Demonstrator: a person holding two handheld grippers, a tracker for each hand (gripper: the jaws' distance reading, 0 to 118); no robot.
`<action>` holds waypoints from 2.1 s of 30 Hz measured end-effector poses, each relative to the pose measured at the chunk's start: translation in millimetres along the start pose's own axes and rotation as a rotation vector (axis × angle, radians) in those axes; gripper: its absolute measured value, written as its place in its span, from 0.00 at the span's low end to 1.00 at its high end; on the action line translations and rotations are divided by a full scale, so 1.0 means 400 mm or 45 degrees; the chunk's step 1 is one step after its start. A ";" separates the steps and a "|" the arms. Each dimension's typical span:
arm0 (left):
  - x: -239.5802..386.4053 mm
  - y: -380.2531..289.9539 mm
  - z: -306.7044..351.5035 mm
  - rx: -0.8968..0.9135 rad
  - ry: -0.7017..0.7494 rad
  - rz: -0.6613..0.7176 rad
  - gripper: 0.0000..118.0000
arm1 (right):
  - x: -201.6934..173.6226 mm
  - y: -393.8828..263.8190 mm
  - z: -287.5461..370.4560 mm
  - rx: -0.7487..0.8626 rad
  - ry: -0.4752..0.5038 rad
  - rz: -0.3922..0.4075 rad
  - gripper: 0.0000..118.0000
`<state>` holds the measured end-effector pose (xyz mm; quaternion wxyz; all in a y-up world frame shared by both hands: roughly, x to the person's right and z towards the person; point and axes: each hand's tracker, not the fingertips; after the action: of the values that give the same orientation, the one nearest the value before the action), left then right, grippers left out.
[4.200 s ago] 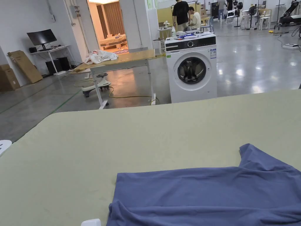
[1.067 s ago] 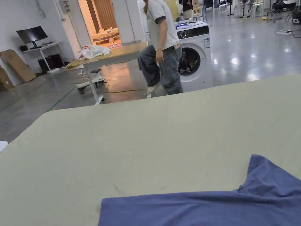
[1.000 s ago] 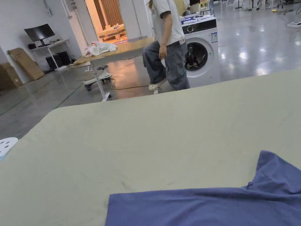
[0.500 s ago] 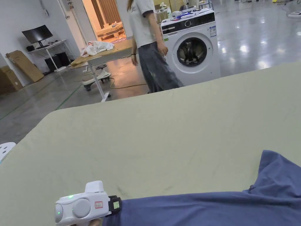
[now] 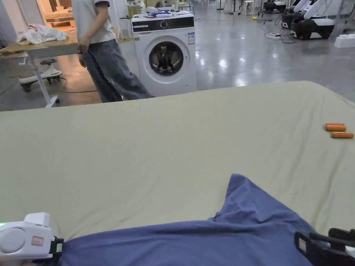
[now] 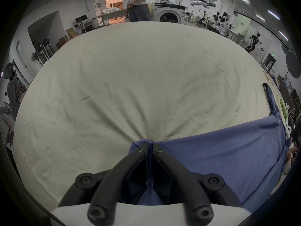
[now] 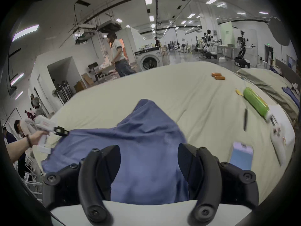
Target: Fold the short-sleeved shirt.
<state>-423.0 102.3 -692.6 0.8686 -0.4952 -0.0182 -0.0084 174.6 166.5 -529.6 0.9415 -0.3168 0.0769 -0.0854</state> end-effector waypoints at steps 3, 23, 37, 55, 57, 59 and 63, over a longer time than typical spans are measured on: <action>-0.005 0.007 -0.003 -0.022 -0.006 0.016 0.03 | 0.037 0.084 -0.141 -0.108 -0.116 0.074 0.64; -0.011 -0.070 0.180 0.301 -0.111 -0.070 0.00 | 0.044 0.139 -0.226 -0.259 -0.202 0.117 0.02; -0.039 -0.557 0.531 0.471 -0.199 -0.016 0.00 | -0.008 -0.212 0.311 -0.034 -0.170 0.012 0.02; -0.050 -0.676 0.564 0.594 -0.180 0.113 0.53 | -0.002 -0.327 0.357 0.093 -0.066 -0.162 0.61; -0.025 -0.665 0.633 0.741 -0.118 0.093 0.53 | -0.025 -0.303 0.395 0.212 -0.065 -0.144 0.60; 0.013 -0.655 0.705 0.856 -0.054 0.073 0.53 | -0.063 -0.277 0.432 0.332 -0.036 -0.147 0.60; 0.106 -0.647 0.818 1.033 0.041 0.043 0.53 | -0.139 -0.232 0.489 0.460 0.096 -0.022 0.61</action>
<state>-396.9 252.1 -301.6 0.9937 -0.1122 0.0016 0.0061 149.0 219.6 -314.0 0.9787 -0.1398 0.0930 -0.1177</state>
